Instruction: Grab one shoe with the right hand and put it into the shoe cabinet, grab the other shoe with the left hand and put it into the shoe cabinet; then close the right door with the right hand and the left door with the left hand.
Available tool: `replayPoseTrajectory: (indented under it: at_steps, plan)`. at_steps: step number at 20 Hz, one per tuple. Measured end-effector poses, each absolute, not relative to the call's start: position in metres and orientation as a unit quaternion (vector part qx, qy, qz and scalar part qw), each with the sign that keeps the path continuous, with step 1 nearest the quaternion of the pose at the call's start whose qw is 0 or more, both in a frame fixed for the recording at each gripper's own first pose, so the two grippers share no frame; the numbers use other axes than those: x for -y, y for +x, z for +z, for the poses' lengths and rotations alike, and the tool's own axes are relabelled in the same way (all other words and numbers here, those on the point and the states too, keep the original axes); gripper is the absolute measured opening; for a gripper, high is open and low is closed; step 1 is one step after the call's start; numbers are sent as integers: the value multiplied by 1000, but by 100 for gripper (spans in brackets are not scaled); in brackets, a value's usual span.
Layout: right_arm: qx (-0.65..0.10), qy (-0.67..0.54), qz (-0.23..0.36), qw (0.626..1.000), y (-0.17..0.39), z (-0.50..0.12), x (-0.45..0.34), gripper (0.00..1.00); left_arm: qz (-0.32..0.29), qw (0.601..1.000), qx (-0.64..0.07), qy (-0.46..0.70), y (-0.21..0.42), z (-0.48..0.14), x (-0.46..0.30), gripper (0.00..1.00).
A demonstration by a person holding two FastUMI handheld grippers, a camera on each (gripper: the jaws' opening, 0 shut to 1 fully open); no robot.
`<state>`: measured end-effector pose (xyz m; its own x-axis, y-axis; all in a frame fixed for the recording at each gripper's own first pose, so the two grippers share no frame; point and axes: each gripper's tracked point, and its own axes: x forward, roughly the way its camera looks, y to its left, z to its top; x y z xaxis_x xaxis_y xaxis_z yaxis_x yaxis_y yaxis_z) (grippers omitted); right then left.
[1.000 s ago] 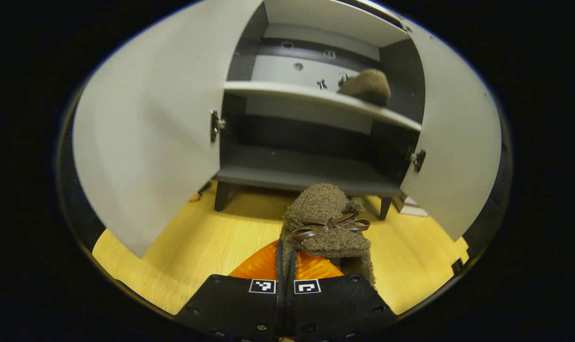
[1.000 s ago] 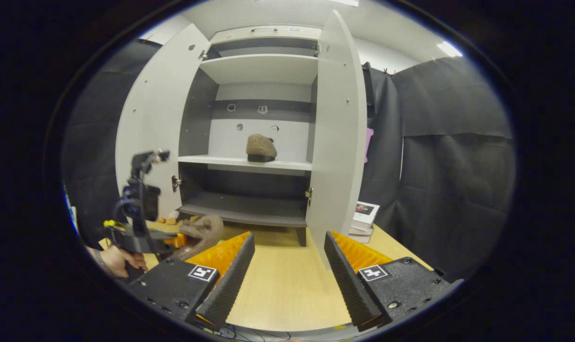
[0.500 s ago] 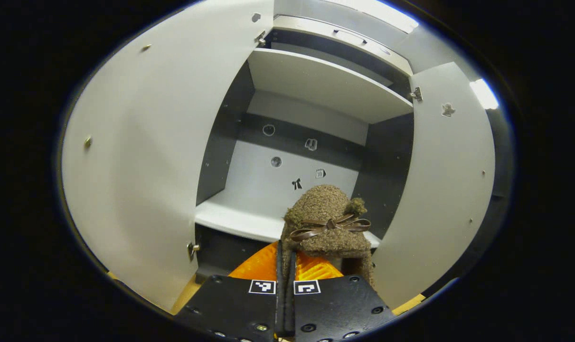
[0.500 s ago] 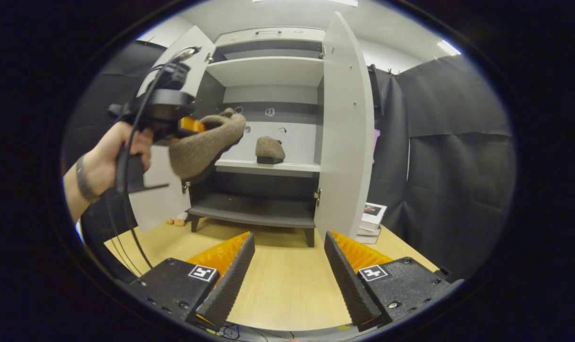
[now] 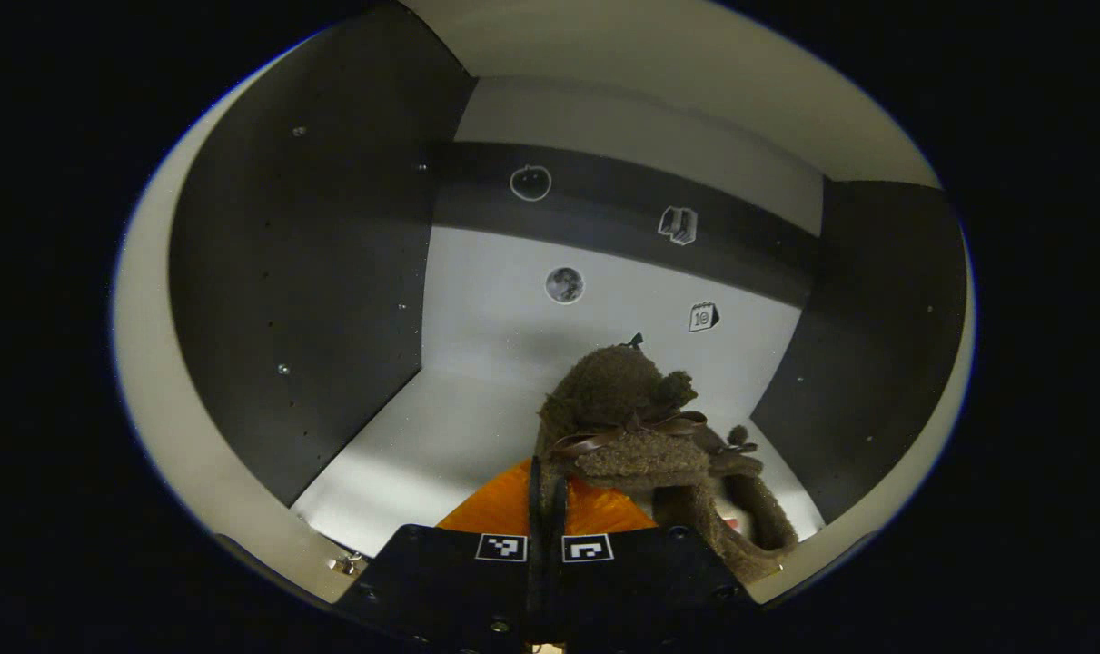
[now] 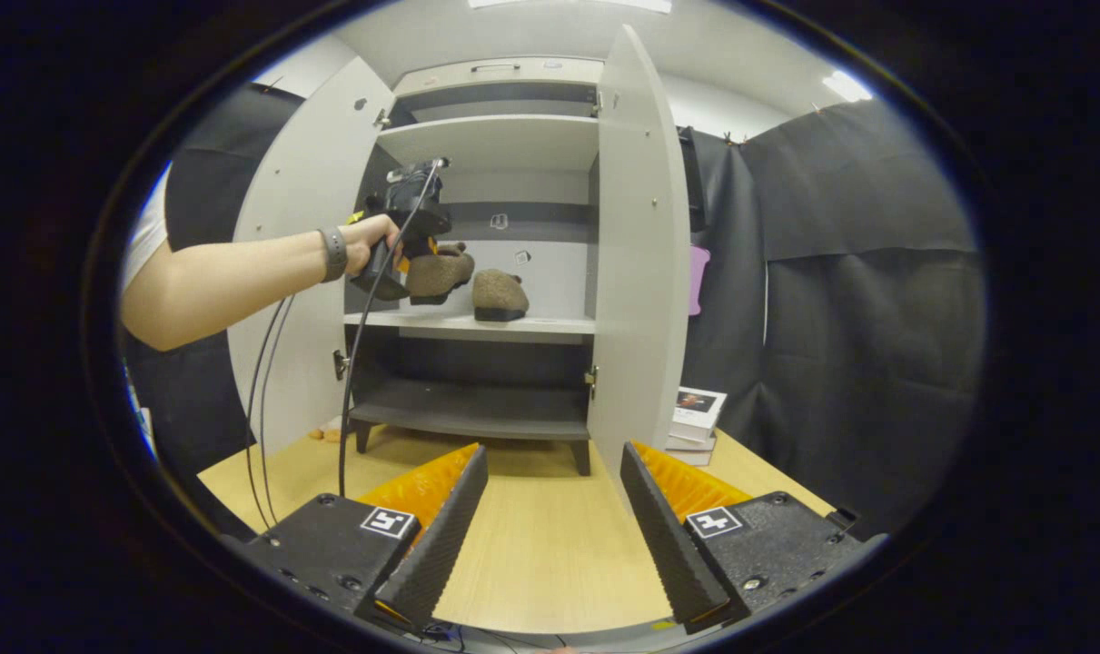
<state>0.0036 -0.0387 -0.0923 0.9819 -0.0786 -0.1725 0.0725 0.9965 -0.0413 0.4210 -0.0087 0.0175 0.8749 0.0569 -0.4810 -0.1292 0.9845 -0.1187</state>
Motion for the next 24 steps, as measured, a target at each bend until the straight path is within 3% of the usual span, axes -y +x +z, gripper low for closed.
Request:
replayPoseTrajectory:
  at_steps: [4,6,7,10,15,19,20,24]
  plan:
    - [-90,-9,-60,994,3,-95,54,94,60,946,-311,-72,433,-20,-2,0]
    - [-95,-6,-71,993,3,-98,61,94,64,946,-311,-70,438,-24,-5,5]
    - [-98,-4,-74,993,4,-101,64,94,63,945,-313,-70,438,-24,-5,0]
    - [-105,5,-73,992,6,-105,66,94,68,942,-320,-77,437,-23,-6,0]
    - [-104,-5,-64,992,6,-107,63,94,60,937,-331,-93,435,-24,-4,10]
    - [-107,-1,-60,992,5,-108,62,94,65,938,-331,-82,426,-17,-5,43]
    - [-107,1,-60,992,5,-108,63,94,68,938,-330,-77,427,-19,-8,43]
    - [-106,7,-57,993,3,-109,62,94,77,944,-314,-64,411,-2,-17,87]
